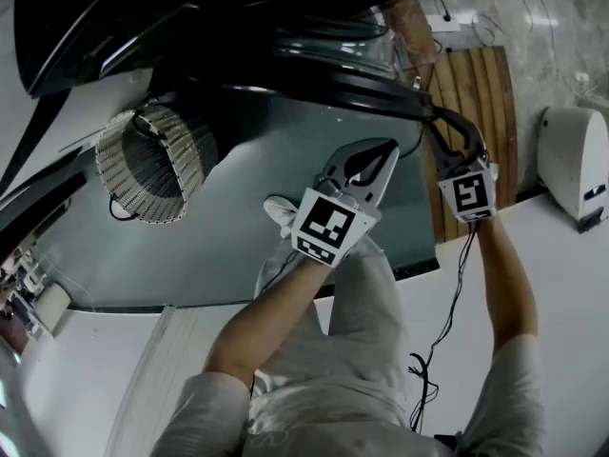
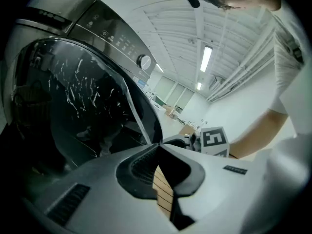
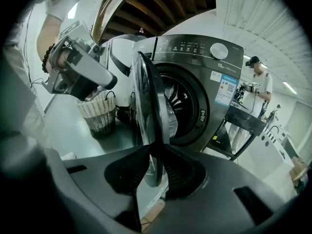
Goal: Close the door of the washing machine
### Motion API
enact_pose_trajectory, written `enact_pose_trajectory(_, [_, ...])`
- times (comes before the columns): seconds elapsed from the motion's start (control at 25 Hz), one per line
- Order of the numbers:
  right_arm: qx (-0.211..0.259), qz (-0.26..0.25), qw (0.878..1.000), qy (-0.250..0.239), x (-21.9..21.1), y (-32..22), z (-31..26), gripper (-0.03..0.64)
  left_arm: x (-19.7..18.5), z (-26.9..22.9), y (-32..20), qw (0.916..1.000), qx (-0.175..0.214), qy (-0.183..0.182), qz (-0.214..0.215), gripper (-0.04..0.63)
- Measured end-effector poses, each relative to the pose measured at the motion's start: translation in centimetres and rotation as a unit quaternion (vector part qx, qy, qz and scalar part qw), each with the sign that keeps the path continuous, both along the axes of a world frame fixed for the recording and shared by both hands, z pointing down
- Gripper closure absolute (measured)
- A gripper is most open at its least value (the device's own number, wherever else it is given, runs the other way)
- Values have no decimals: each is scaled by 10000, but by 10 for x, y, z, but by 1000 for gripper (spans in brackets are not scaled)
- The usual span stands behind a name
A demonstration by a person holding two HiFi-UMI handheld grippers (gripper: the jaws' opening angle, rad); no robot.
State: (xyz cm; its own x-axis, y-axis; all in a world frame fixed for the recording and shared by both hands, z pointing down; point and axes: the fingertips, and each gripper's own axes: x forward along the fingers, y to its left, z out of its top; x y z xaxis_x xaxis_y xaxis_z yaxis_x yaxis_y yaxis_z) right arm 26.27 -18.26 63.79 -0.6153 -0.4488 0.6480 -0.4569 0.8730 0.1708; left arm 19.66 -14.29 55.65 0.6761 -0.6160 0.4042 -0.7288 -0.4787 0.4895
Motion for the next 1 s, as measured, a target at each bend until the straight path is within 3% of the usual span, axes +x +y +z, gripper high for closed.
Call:
enact_pose_trajectory(0.16, [2,-232,9997,53,0,-24,0,517,3,5,-6,9999,-8,-66,78,592])
enact_pose_trajectory(0.48, [142,131,9998,-31,1,-73,-2,512,5,15,-11,9999,-111,-75,-5,592])
enact_pose_trajectory(1.0, [641,33,9978,152,-11,-154,0,508,-18,27,-11,9996,-81,-121,-221,592])
